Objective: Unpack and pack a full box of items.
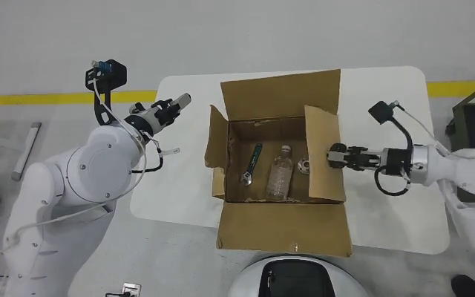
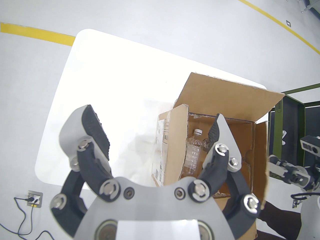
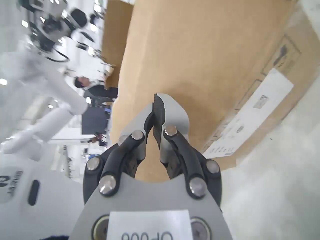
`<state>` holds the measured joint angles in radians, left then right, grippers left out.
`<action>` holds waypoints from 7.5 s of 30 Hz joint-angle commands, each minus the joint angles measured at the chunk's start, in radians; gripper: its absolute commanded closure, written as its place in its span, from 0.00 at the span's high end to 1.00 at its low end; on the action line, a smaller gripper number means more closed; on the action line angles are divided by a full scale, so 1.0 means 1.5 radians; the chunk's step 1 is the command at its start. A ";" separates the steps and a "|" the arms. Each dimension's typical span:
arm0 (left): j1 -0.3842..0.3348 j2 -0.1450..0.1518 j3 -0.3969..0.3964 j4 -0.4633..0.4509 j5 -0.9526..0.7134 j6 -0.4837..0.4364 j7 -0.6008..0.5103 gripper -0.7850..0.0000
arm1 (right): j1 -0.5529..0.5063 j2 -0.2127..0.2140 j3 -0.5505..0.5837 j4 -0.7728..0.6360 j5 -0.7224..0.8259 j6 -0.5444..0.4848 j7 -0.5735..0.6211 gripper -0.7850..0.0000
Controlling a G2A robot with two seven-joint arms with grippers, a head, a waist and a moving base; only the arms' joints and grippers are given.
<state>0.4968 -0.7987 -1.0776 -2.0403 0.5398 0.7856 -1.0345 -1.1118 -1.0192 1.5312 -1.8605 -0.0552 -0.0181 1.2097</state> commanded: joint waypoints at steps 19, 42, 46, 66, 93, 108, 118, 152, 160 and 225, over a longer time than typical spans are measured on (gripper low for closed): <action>0.031 0.000 -0.008 0.007 -0.009 -0.024 0.035 1.00 | 0.010 0.004 -0.014 -0.031 -0.045 0.001 -0.072 0.00; 0.163 -0.001 0.050 0.003 0.089 -0.099 0.005 0.00 | 0.042 -0.014 0.052 0.188 0.140 0.068 -0.441 0.00; 0.144 -0.012 0.078 -0.010 0.065 -0.158 -0.008 0.00 | 0.123 -0.019 -0.006 0.264 0.107 0.063 -0.434 0.00; 0.028 -0.089 0.250 0.066 0.007 -0.282 -0.047 0.00 | 0.303 -0.041 -0.118 0.433 0.190 -0.009 -0.305 0.00; 0.125 -0.047 0.001 0.013 0.027 -0.281 -0.172 1.00 | 0.246 -0.021 -0.103 0.376 0.187 -0.198 -0.117 0.00; 0.211 -0.026 -0.074 -0.016 0.051 -0.316 -0.196 1.00 | 0.189 -0.007 -0.130 0.255 0.033 -0.152 -0.123 0.00; 0.250 -0.013 -0.106 -0.040 0.100 -0.419 -0.208 1.00 | 0.165 -0.005 -0.139 0.215 0.008 -0.122 -0.161 0.00; 0.415 0.017 -0.096 -0.126 0.150 -0.742 -0.261 1.00 | 0.163 -0.003 -0.161 0.212 0.033 -0.119 -0.192 0.00; 0.382 0.011 -0.086 -0.137 0.126 -0.714 -0.223 1.00 | 0.157 0.001 -0.150 0.198 0.042 -0.120 -0.189 0.00; 0.221 -0.055 -0.041 -0.016 0.239 -0.412 -0.166 1.00 | 0.020 -0.030 -0.273 0.003 -0.381 0.023 -0.505 0.00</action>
<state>0.8157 -0.8837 -1.1209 -2.0550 0.9007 0.1603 -1.2820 -1.0816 -1.0640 1.1212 -1.8558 -0.6278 0.0154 0.4516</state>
